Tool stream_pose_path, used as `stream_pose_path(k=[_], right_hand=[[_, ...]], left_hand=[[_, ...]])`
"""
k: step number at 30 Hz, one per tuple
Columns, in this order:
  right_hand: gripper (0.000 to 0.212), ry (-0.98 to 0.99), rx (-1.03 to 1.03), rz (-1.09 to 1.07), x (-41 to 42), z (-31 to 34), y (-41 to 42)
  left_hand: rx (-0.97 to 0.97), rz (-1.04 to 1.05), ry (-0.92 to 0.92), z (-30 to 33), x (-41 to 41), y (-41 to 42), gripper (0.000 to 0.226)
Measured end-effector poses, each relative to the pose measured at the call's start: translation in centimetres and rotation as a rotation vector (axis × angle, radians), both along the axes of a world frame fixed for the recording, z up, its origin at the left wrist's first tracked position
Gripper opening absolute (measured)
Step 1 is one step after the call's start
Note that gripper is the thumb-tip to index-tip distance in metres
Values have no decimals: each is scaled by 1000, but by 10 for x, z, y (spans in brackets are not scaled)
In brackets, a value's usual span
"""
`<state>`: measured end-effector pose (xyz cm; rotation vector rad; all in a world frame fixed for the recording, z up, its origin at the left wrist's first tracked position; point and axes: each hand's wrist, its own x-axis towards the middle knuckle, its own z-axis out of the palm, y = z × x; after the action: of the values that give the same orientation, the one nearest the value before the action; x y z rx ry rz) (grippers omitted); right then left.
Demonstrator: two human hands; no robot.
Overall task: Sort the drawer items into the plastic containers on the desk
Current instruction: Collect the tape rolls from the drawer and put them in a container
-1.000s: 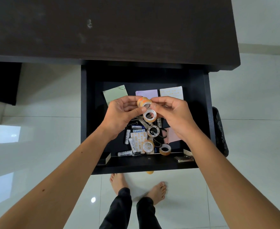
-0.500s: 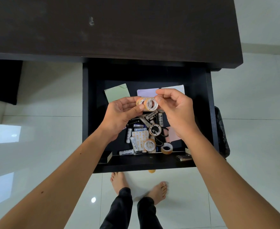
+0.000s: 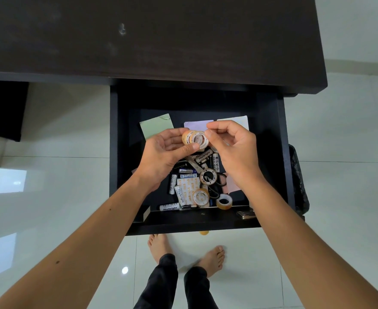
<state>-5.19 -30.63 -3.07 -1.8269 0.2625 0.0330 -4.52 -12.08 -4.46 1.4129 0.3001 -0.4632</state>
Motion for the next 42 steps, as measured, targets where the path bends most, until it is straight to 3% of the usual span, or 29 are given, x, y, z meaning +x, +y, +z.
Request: stream_pose_path(k=[9, 13, 17, 20, 23, 29, 32, 36, 42], right_hand=[[14, 67, 69, 70, 2, 1, -14], [19, 25, -270, 106, 6, -4, -41], [40, 67, -507, 307, 4, -21, -45], [48, 50, -610, 372, 4, -22, -42], [37, -4, -645, 351, 4, -21, -43], [15, -39, -569, 244, 1, -13, -49], [16, -17, -377, 99, 1, 3, -45], [14, 17, -136, 109, 2, 19, -26], [13, 30, -112, 117, 6, 15, -11]], left_hand=[[-32, -7, 18, -4, -3, 1, 53], [-52, 10, 38, -3, -2, 5, 59], [-54, 16, 41, -4, -2, 9, 58], [-48, 16, 41, -5, -3, 10, 59], [-44, 19, 41, -5, -4, 10, 58], [-24, 23, 37, -7, -3, 10, 50], [-13, 16, 27, -8, -3, 10, 49], [-14, 12, 8, -6, -2, 8, 50], [-23, -8, -29, -4, -1, 7, 64]])
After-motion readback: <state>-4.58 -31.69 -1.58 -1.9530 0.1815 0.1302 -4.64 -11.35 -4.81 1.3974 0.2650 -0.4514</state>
